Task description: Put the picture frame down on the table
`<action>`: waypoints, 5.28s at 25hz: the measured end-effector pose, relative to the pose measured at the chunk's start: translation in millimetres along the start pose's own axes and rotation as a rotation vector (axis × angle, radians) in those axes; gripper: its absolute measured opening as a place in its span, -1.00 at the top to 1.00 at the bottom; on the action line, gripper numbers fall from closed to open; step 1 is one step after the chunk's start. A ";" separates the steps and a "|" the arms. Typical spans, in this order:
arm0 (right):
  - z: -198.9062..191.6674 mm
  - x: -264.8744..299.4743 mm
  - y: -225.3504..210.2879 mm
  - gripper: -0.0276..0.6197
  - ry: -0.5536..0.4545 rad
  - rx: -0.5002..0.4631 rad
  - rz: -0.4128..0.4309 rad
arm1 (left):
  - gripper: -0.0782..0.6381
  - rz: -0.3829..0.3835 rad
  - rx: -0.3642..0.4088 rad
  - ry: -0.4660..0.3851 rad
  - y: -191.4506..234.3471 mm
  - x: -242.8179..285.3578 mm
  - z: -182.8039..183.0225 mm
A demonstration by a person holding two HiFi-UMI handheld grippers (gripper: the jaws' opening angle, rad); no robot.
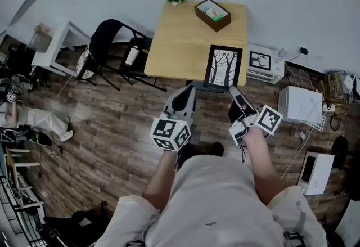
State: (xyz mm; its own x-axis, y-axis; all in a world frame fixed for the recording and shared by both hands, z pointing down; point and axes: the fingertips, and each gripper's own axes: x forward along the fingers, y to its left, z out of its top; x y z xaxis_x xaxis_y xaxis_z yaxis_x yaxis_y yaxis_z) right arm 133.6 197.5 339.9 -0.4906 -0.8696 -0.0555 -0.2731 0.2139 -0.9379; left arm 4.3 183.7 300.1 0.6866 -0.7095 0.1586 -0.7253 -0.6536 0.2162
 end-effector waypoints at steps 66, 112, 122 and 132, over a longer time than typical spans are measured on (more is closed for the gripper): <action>5.1 204.3 -39.0 0.71 0.008 0.080 -0.045 | 0.76 -0.029 -0.024 0.084 192.1 81.2 21.9; -2.8 326.0 -138.3 0.70 0.407 0.144 -0.147 | 0.76 0.184 -0.093 0.128 271.8 139.1 6.7; 3.3 331.5 -170.5 0.70 0.491 0.147 -0.125 | 0.76 0.282 -0.145 0.131 264.5 152.2 -21.7; -2.2 333.1 -202.9 0.70 0.523 0.087 -0.164 | 0.76 0.275 -0.162 0.172 268.9 166.4 -38.8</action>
State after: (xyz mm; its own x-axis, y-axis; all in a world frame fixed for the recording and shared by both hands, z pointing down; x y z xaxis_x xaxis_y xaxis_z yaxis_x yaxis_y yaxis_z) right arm 23.8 -134.7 512.4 -0.7991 -0.5469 0.2498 -0.3217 0.0379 -0.9461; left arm -74.6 -99.9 422.0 0.4754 -0.7894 0.3883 -0.8761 -0.3848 0.2904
